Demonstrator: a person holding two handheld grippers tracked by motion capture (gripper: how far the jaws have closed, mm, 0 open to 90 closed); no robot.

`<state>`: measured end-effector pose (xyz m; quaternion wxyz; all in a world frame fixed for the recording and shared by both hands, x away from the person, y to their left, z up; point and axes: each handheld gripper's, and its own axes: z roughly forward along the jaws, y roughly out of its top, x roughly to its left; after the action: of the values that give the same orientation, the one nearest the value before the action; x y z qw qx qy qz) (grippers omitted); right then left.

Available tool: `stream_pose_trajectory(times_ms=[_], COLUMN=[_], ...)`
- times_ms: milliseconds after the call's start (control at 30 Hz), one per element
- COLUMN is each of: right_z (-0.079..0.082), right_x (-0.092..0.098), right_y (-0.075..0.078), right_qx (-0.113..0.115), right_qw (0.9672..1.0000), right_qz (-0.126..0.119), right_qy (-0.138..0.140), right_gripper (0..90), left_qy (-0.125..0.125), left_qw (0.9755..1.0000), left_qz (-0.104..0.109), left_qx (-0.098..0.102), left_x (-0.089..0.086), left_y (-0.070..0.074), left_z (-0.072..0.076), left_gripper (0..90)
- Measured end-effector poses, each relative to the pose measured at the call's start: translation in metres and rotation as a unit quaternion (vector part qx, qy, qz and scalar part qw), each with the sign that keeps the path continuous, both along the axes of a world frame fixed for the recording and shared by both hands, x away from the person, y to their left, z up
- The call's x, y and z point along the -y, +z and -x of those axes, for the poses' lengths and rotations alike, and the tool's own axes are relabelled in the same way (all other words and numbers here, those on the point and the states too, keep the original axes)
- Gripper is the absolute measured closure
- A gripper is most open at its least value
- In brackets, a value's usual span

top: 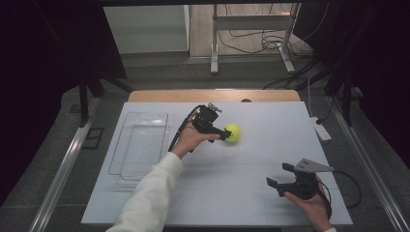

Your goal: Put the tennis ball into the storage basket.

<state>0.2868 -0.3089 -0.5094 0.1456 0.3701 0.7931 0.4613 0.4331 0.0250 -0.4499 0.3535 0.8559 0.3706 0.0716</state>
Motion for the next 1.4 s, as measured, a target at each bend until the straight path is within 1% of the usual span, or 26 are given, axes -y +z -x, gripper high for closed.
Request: stream_pose_trajectory(times_ms=[100, 467, 700, 800, 1000, 1200, 1400], right_z=[0.0, 0.0, 0.0, 0.0, 0.0, 0.0, 0.0], right_x=[0.0, 0.0, -0.001, -0.001, 0.0, 0.0, 0.0], right_y=[0.0, 0.0, 0.0, 0.0, 0.0, 0.0, 0.0], right_qx=[0.001, 0.0, 0.0, 0.0, -0.001, -0.001, -0.001], right_qw=[1.0, 1.0, 1.0, 1.0, 1.0, 1.0, 1.0], right_qz=[0.0, -0.001, -0.002, -0.002, -0.002, -0.003, -0.004], right_qy=[0.001, 0.002, 0.002, 0.002, 0.002, 0.003, 0.003], right_gripper=[9.8, 9.8, 9.8, 9.8, 9.8, 9.8, 9.8], left_qy=[-0.003, -0.007, -0.005, -0.005, -0.011, -0.009, -0.009], left_qw=[1.0, 1.0, 1.0, 1.0, 0.9999, 0.9999, 0.9998], left_qz=[-0.005, -0.006, -0.006, -0.002, -0.008, -0.01, -0.011], left_qx=[0.0, 0.001, -0.002, -0.004, -0.009, -0.01, -0.015], left_x=[0.003, 0.008, 0.011, 0.013, 0.021, 0.024, 0.028], left_y=[0.0, -0.001, -0.002, -0.003, -0.007, -0.007, -0.007], left_z=[-0.001, -0.006, -0.011, -0.013, -0.018, -0.02, -0.023], left_gripper=[8.3, 8.4, 8.4, 8.5, 8.4, 8.4, 8.5])
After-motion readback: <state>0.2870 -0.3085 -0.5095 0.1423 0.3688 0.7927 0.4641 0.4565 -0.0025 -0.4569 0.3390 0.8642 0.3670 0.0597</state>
